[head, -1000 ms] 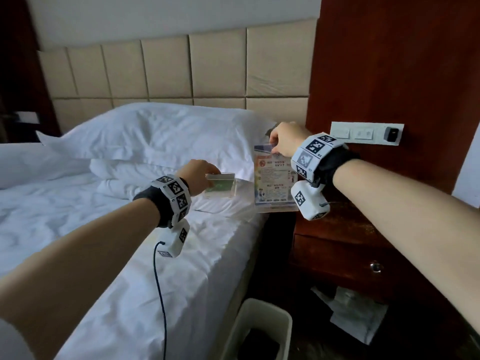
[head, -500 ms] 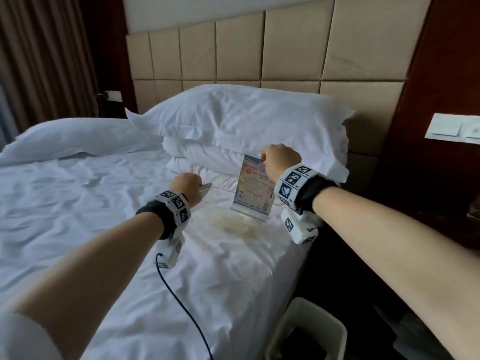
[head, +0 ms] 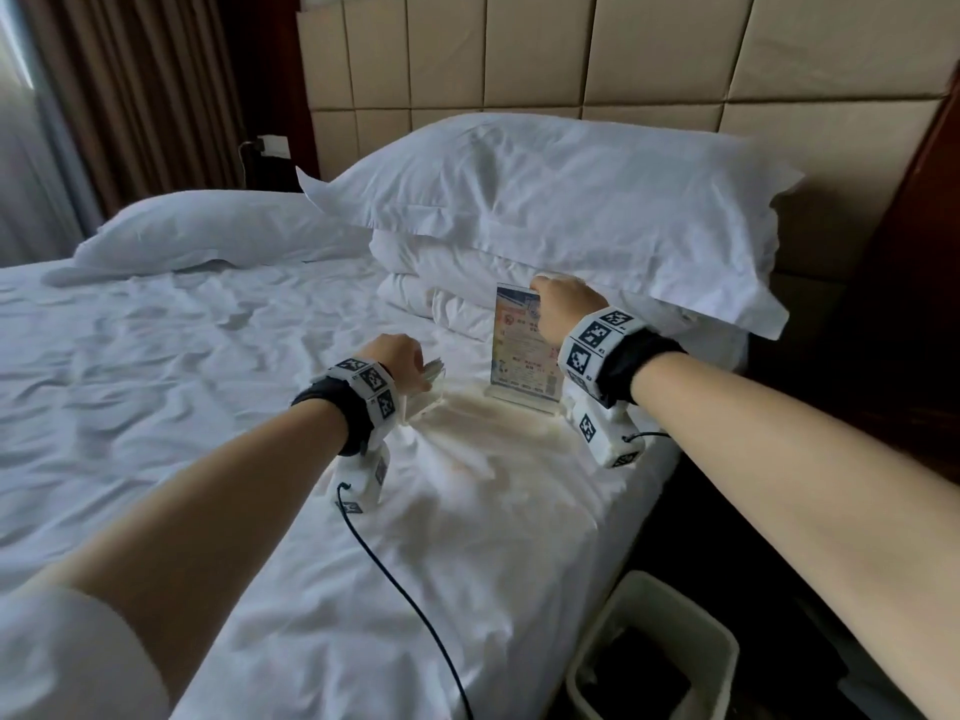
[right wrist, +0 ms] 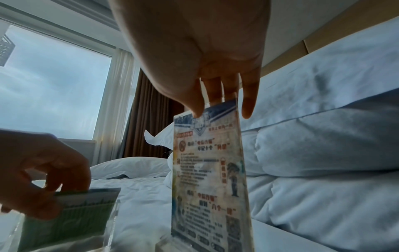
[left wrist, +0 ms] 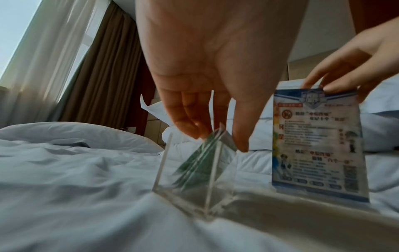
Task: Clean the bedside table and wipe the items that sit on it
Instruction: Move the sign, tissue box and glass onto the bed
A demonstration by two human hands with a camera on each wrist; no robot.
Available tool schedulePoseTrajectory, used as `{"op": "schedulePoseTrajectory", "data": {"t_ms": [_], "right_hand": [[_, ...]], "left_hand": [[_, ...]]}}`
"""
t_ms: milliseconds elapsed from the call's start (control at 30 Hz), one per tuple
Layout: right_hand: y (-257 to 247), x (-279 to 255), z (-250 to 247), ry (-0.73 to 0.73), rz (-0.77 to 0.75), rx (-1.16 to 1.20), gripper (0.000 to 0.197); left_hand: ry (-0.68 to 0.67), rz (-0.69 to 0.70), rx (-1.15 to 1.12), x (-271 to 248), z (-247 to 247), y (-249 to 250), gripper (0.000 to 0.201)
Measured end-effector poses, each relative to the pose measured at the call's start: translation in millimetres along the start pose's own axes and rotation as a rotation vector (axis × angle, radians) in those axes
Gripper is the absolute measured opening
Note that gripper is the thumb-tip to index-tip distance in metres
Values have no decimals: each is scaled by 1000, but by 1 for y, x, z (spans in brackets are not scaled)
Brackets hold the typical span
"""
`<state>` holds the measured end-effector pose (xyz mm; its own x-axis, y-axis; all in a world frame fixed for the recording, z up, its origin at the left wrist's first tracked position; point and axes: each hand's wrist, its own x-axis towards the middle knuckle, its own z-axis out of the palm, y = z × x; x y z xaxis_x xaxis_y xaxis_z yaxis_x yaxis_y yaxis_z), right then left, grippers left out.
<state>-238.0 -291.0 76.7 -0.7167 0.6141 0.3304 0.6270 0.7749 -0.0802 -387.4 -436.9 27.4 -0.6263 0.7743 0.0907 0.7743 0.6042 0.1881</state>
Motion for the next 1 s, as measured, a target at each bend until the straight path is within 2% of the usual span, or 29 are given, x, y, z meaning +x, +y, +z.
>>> {"op": "schedulePoseTrajectory", "data": {"t_ms": [67, 167, 300, 467, 733, 833, 1000], "right_hand": [[2, -2, -1, -45, 13, 5, 49], [6, -7, -9, -24, 7, -12, 53], [16, -14, -22, -4, 19, -10, 45], [42, -31, -43, 50, 30, -18, 37], [128, -75, -80, 196, 114, 56, 30], [183, -104, -81, 234, 221, 41, 27], [280, -152, -68, 197, 414, -11, 25]], "left_hand": [[17, -5, -2, 1, -4, 2, 29], [67, -5, -24, 1, -13, 7, 27], [132, 44, -84, 0, -27, 23, 20], [199, 129, -171, -4, -39, 66, 20], [219, 376, -237, -13, -42, 179, 25], [168, 473, -265, -12, -25, 237, 24], [62, 626, -277, -9, 21, 335, 26]]}}
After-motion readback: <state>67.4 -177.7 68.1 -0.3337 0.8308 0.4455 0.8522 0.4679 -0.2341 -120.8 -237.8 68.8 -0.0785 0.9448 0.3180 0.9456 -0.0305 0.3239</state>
